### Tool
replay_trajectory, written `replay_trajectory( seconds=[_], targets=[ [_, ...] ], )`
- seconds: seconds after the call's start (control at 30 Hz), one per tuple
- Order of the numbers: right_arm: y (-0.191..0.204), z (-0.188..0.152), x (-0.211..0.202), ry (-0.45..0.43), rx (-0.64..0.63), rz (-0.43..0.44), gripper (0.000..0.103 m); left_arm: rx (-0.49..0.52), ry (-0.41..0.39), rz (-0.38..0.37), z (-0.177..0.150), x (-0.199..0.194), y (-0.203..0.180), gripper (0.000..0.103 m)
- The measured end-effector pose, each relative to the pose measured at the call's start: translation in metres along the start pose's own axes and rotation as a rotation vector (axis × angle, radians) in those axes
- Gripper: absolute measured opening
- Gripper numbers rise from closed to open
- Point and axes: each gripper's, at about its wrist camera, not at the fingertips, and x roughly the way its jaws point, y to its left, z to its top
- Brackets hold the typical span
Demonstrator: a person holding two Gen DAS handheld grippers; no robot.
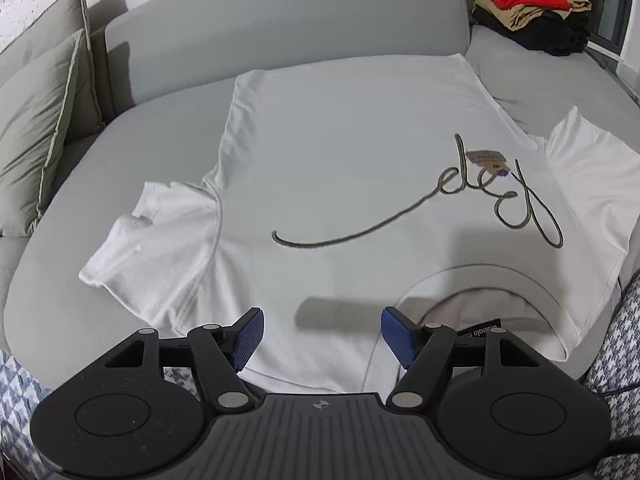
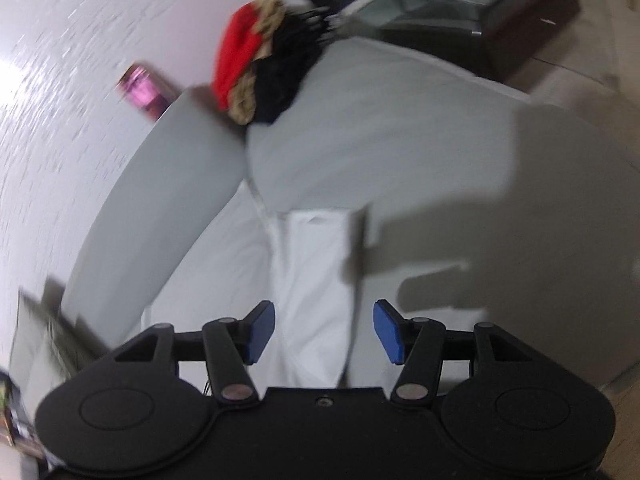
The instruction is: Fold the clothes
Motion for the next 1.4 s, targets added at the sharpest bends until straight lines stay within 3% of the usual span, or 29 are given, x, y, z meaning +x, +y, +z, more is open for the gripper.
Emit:
replay_trajectory(
  seconds=[0.2, 0.33, 0.5, 0.57, 0.63, 0.87, 0.97, 1.2, 1.3, 1.4],
  targets=[
    [-0.025, 0.022, 0.016, -0.045, 0.061, -0.002, 0.039, 0.008, -0.007, -0.009, -0.002, -0.001, -0.004, 0.069],
    [-0.023, 0.03, 0.029, -0.038, 0.058, 0.022, 0.039, 0.003, -0.007, -0.003, -0.002, -0.001, -0.003, 0.069],
    [-0.004, 0.035, 0.043, -0.038, -0.053, -0.015, 0.038, -0.006, 0.006, 0.001, -0.005, 0.002, -0.001, 0.069],
    [0.002, 0.035, 0.05, -0.049, -0.086, -0.041, 0.028, -0.01, 0.005, 0.001, -0.006, 0.001, 0.0, 0.069],
    [0.008, 0.035, 0.055, -0.057, -0.118, -0.077, 0.003, -0.015, -0.001, 0.002, -0.007, 0.0, 0.001, 0.07],
    [0.02, 0.027, 0.052, -0.129, -0.137, -0.096, 0.003, -0.046, -0.006, -0.019, -0.011, 0.002, 0.009, 0.07],
    [0.046, 0.016, 0.044, -0.154, -0.246, -0.053, 0.003, -0.053, -0.012, -0.026, -0.013, 0.002, 0.011, 0.07],
    [0.127, -0.064, 0.031, -0.13, -0.795, 0.021, 0.003, -0.086, -0.014, -0.029, -0.016, 0.003, 0.021, 0.07],
    [0.137, -0.103, 0.037, -0.052, -0.989, 0.021, 0.003, -0.092, -0.018, -0.024, -0.017, 0.002, 0.024, 0.07],
    [0.131, -0.126, 0.041, 0.097, -1.076, 0.053, 0.007, -0.095, -0.021, -0.017, -0.018, 0.001, 0.027, 0.07]
  ],
)
